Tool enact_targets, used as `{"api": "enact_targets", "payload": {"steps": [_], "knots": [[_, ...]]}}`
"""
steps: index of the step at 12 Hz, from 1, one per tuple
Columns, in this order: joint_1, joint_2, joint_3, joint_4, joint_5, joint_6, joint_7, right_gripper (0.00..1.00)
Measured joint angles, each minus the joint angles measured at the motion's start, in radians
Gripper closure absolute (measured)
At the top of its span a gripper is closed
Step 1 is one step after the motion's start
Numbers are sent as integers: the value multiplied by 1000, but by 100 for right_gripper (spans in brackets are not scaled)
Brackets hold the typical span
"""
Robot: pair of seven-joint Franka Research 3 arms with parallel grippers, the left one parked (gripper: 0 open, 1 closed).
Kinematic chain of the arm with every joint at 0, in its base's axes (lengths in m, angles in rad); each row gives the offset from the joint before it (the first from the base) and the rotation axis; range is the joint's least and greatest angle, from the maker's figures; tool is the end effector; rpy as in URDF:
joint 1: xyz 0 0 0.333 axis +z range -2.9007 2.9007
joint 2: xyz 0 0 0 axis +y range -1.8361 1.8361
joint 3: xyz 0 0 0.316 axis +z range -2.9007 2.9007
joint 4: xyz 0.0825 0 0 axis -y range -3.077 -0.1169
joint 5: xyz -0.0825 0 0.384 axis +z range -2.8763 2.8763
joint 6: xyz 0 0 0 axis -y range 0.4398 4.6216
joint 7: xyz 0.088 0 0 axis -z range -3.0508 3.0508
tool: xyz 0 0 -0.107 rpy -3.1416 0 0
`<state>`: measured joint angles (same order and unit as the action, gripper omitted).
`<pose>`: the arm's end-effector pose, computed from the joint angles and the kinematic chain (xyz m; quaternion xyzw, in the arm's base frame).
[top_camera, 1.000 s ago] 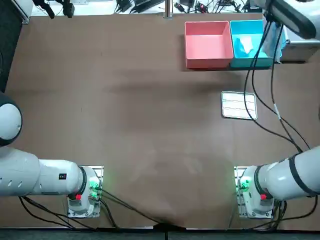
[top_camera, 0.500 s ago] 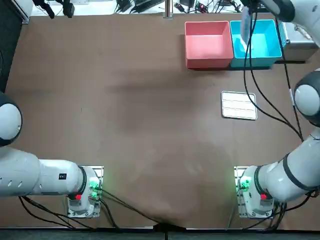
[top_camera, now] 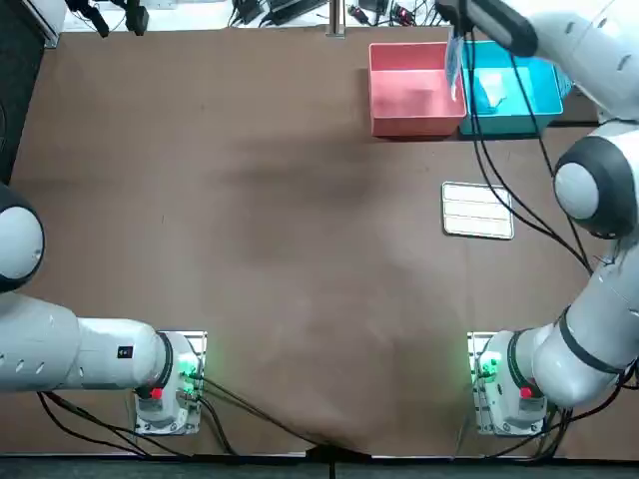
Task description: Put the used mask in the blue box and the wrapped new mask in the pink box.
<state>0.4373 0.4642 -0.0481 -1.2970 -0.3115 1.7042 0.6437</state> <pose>0.6474 0.2415 0.4805 0.9812 -0.0981 0.0567 0.1561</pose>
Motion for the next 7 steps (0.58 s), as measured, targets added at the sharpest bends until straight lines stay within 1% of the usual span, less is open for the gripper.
{"api": "enact_targets", "payload": {"steps": [2, 7], "knots": [[29, 39, 0, 2, -17, 1, 43, 99], [78, 104, -1, -22, -136, -9, 90, 99]]}}
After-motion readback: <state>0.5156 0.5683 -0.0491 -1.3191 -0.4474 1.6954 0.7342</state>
